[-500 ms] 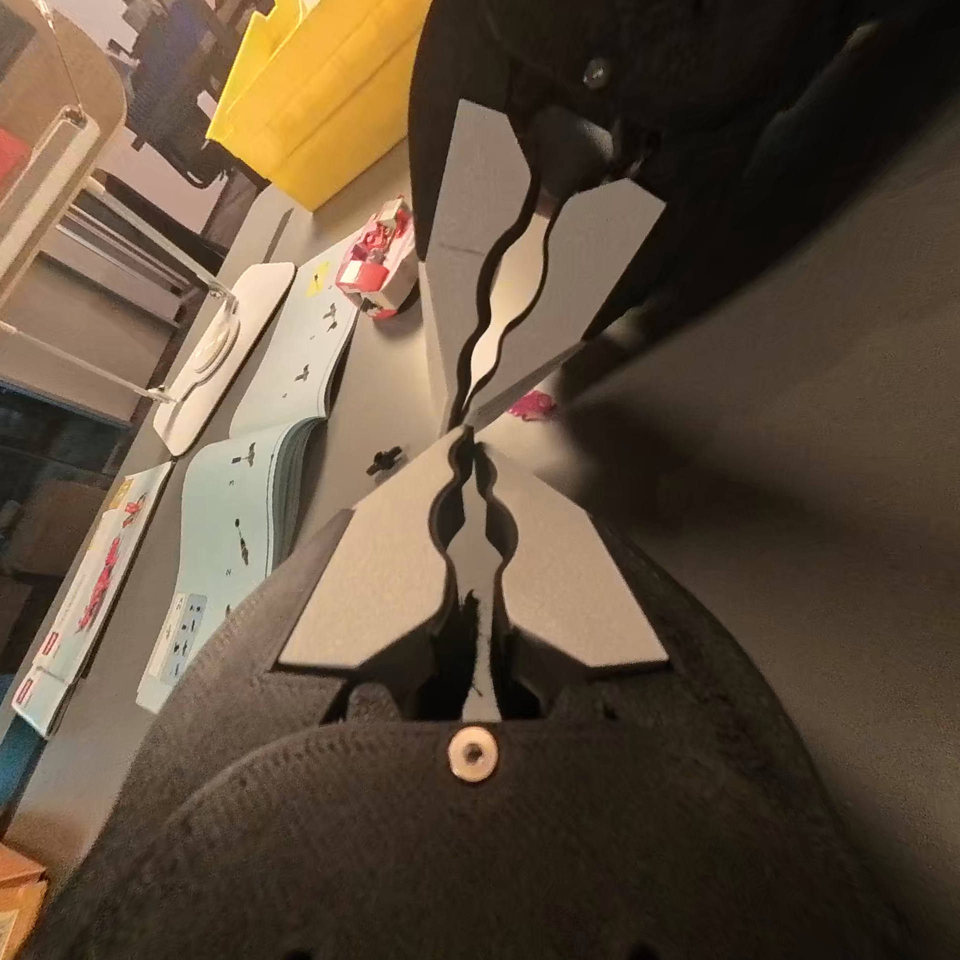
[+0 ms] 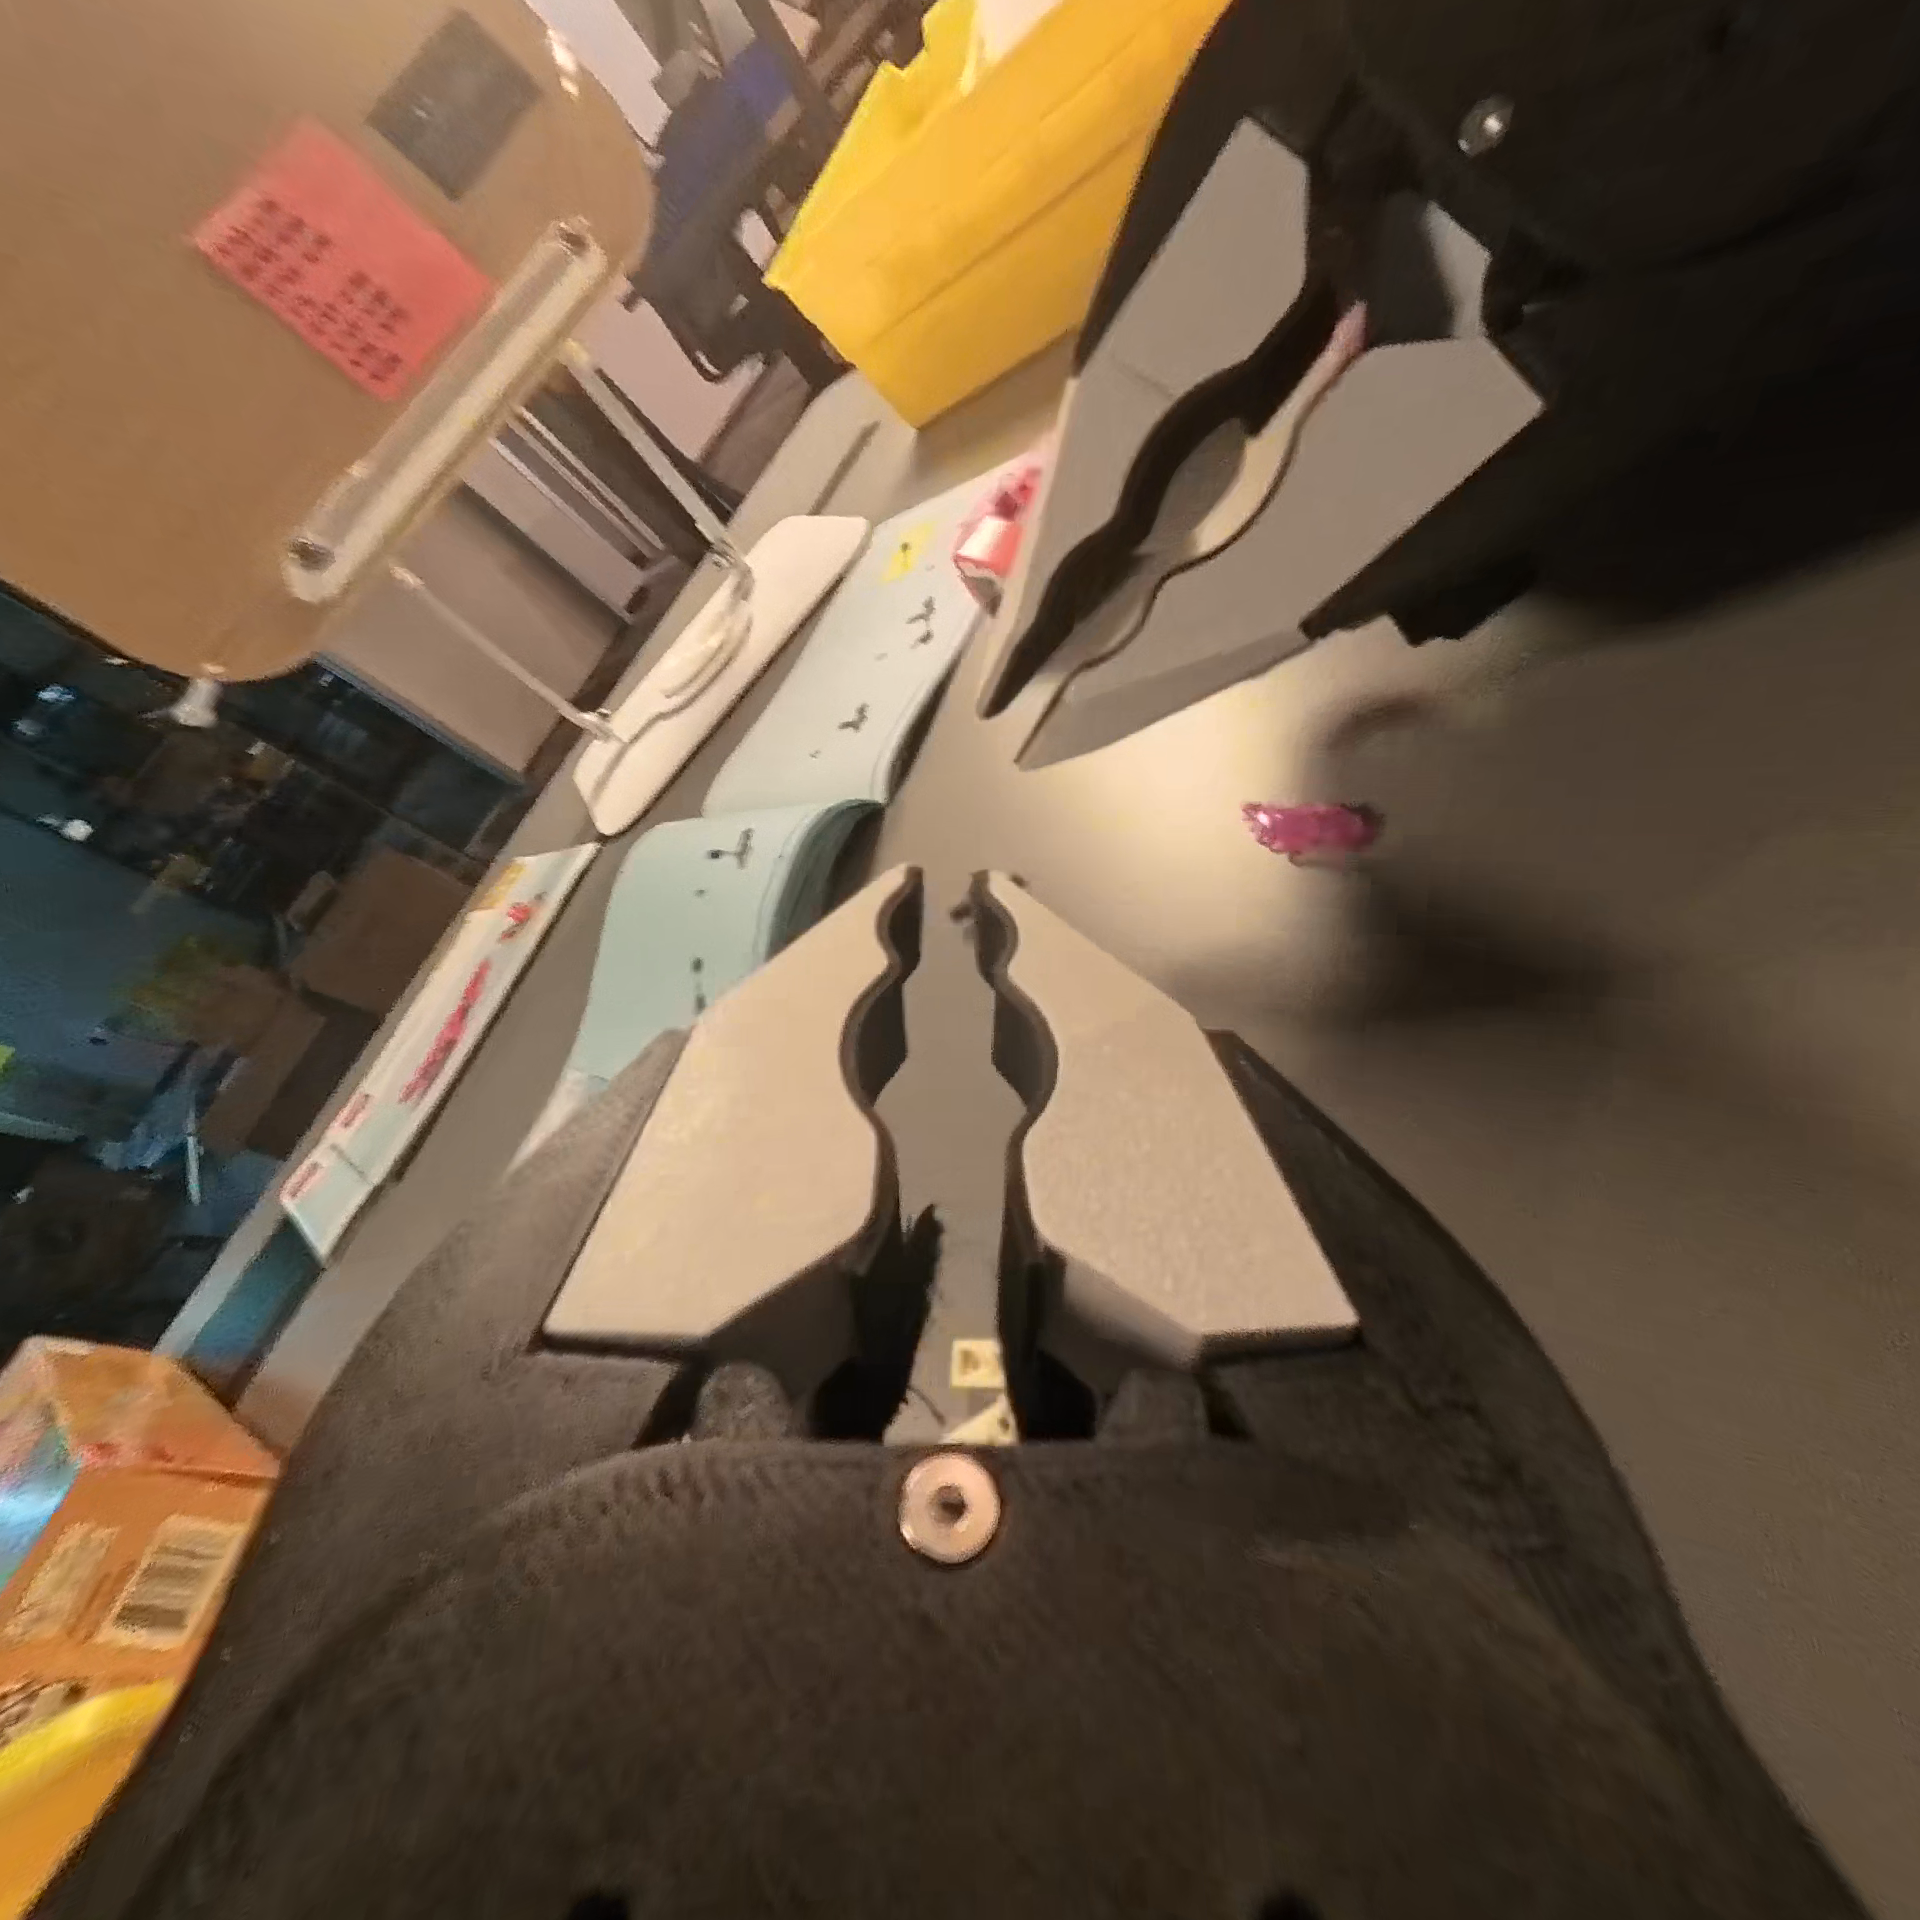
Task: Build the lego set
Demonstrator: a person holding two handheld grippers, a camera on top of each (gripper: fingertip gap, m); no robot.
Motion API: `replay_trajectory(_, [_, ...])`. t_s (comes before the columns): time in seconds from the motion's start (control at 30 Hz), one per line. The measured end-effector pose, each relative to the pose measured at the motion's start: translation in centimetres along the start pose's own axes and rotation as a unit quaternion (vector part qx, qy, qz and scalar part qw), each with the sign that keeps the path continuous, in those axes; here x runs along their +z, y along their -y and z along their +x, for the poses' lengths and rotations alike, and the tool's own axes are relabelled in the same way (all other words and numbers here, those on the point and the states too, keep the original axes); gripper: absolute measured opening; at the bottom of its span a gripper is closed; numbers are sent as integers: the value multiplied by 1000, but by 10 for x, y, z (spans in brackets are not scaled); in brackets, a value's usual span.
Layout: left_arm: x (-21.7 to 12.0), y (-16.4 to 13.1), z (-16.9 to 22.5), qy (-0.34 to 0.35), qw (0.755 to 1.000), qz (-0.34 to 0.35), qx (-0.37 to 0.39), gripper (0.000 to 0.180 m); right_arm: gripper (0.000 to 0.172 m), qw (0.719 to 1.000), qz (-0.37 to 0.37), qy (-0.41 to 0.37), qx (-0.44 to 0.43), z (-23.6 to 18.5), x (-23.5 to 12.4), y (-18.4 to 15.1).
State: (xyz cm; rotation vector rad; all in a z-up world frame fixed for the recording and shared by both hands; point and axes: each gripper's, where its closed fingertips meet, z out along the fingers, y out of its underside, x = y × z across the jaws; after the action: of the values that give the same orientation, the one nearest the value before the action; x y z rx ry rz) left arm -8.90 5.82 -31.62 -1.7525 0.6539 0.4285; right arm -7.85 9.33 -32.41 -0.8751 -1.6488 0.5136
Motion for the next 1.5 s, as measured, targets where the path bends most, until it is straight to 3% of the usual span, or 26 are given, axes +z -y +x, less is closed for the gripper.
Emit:
replay_trajectory(0.17, [-20, 43, -47, 101, 990, 56, -77, 18, 16, 995, 54, -81, -11, 23, -9, 11])
replay_trajectory(0.27, [-42, 75, -73, 156, 968, 101, -169, 22, 20, 992, 77, -102, 5, 31, -14, 15])
replay_trajectory(0.37, [-59, 86, -81, 203, 946, 130, -215, 29, 23, 990, 88, -113, 14, 35, -17, 17])
replay_trajectory(0.53, [-68, 75, -63, 235, 928, 140, -253, 33, 27, 985, 104, -134, 17, 42, -22, 21])
replay_trajectory(0.77, [-80, 58, -55, 300, 907, 163, -244, 44, 42, 980, 127, -142, 50, 49, -27, 24])
replay_trajectory(1.13, [-87, 69, -53, 310, 907, 184, -219, 84, 58, 979, 112, -146, 86, 58, -21, 16])
replay_trajectory(1.33, [-139, 67, -46, 333, 882, 212, -257, 91, 59, 980, 89, -149, 100, 61, -20, 14])
replay_trajectory(1.5, [-198, 45, -47, 383, 859, 202, -275, 90, 59, 973, 140, -125, 131, 53, -15, 65])
